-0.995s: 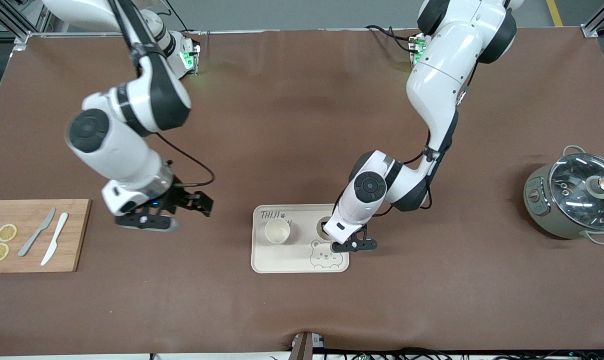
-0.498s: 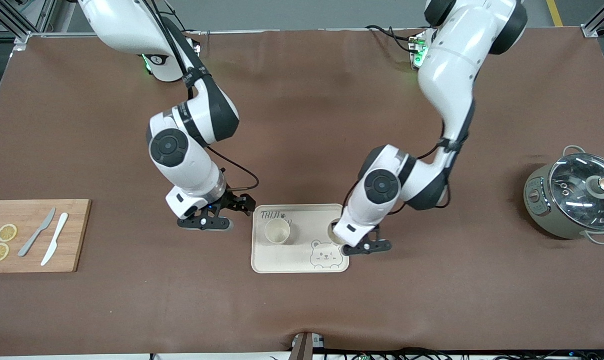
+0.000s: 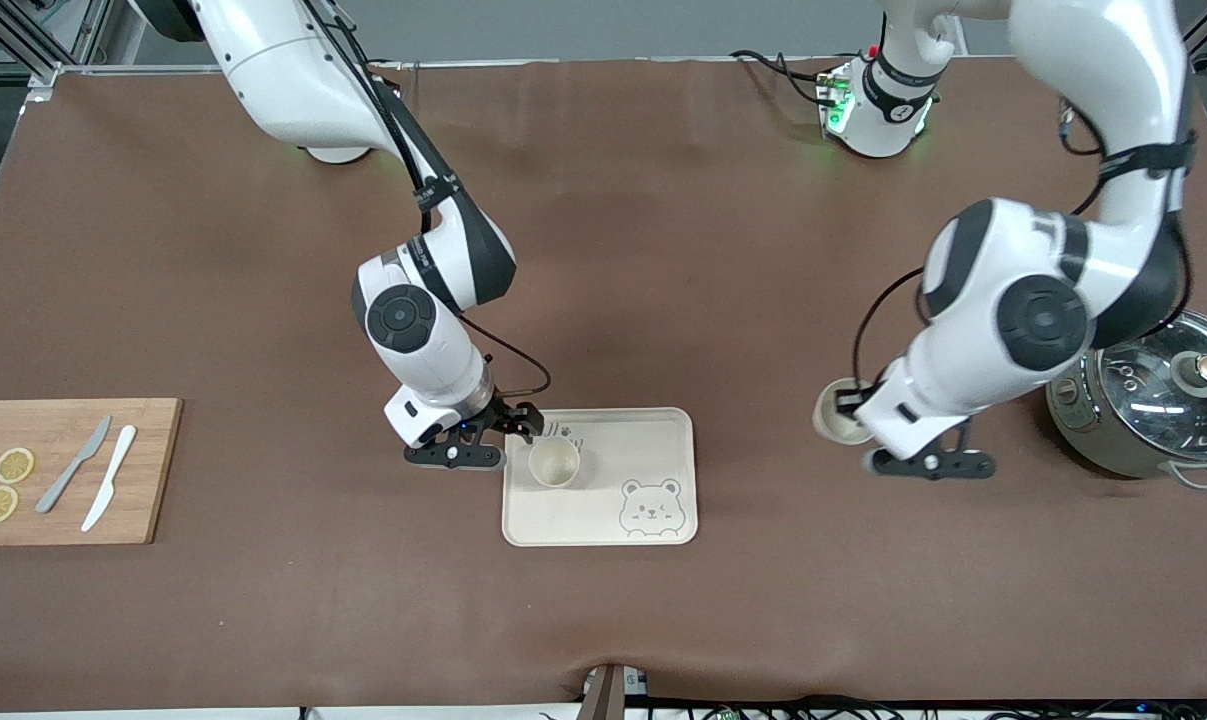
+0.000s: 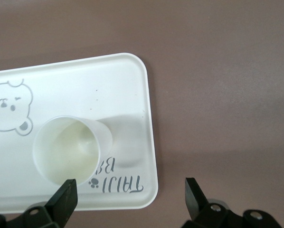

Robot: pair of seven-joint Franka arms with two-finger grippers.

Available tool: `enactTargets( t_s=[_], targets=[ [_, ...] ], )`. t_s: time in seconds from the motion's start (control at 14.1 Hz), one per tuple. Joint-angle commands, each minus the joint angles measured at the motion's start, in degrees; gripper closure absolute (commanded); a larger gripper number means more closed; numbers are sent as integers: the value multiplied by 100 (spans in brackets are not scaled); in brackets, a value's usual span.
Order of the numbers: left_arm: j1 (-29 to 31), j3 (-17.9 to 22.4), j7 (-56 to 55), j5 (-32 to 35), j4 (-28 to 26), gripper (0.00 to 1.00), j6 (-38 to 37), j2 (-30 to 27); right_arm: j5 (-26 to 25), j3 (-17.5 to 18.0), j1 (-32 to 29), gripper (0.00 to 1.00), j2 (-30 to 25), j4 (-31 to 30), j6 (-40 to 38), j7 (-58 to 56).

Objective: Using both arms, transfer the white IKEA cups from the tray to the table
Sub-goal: 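Lift the cup with the left gripper while the right gripper grasps the other cup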

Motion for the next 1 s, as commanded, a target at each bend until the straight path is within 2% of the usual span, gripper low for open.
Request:
enactTargets(
  t_s=[0.0,0.21,0.5,0.71,0.92],
  targets=[
    [664,-216,869,-500,-1714,100,837,-1096,-13,-47,78,0,231,172,195,450],
    [947,-225,1566,-756,-3068,100,2013,-1651,-13,-47,87,0,354,295,196,742],
    [974,-225,1813,-756,-4344,100,3613,-1750,-13,-47,298,0,608,628,187,1294],
    [974,-234,1901,-765,-4618,100,4248,-1416,-22,-47,359,0,802,796,204,1366],
    [974,-234,1910,-765,-4610,100,4285,-1214,-83,-56,351,0,890,796,213,1331]
  ],
)
